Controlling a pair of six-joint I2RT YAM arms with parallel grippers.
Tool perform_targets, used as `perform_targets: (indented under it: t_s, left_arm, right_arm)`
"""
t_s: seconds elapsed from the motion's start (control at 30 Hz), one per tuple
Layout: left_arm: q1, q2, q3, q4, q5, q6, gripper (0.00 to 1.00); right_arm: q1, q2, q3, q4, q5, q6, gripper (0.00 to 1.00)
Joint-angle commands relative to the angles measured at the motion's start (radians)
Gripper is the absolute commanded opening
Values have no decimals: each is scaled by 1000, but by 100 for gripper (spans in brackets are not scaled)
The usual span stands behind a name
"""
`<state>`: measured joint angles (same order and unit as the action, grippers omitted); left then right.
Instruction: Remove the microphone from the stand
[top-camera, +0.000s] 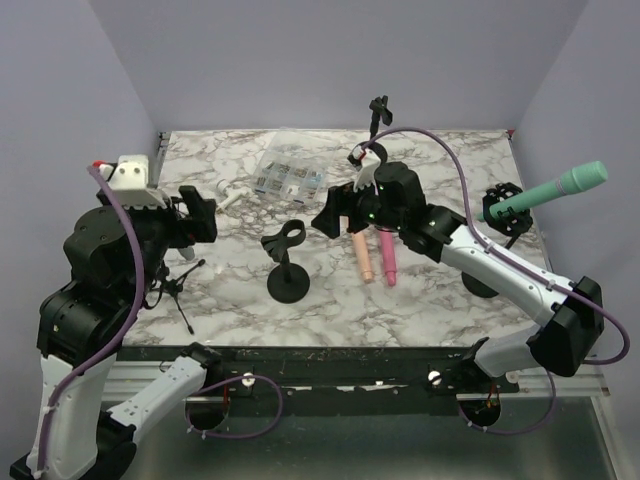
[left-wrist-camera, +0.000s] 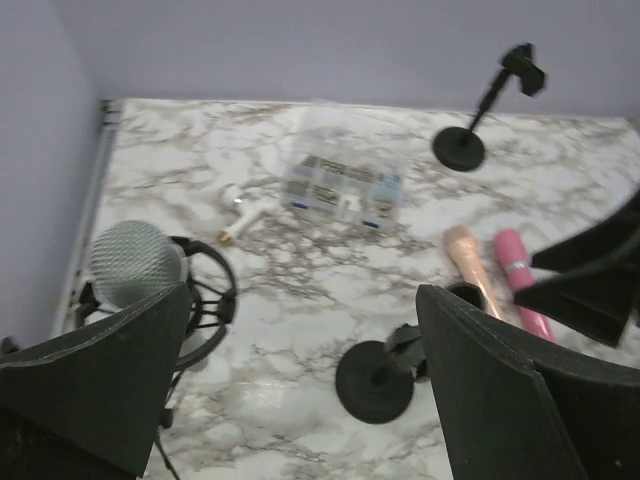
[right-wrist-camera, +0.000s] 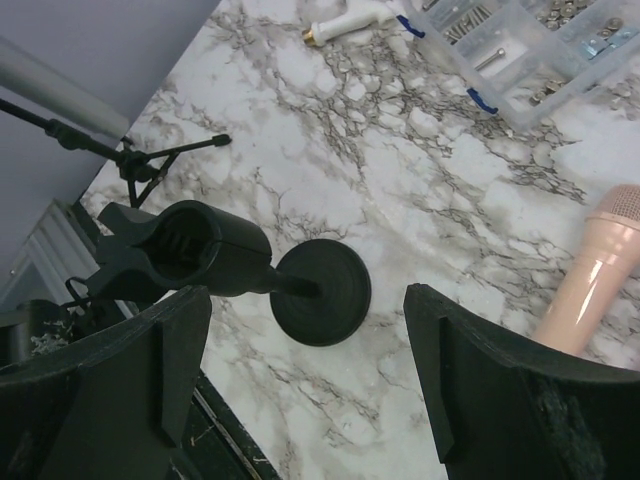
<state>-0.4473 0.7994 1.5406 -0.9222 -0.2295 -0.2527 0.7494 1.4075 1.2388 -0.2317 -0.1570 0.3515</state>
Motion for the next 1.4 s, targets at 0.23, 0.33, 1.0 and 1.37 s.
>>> perform_targets:
  t_s: [0.23,0.33,1.0,1.37]
  left_arm:
    - [25,-23,-152,40,-598,-6,98]
    - [62,4,-186,113,-601,-9,98]
    - [183,83,-311,236,-540,-82,89]
    - [193,56,-347,303,-559,-42,57]
  right_arm:
    - [41,-26,-9,10,32,30,86]
    - [42,-35,-16,-3,37,30,86]
    - [44,-44,-47,-24,48,19,86]
    - [44,-49,-47,-30,63,12,86]
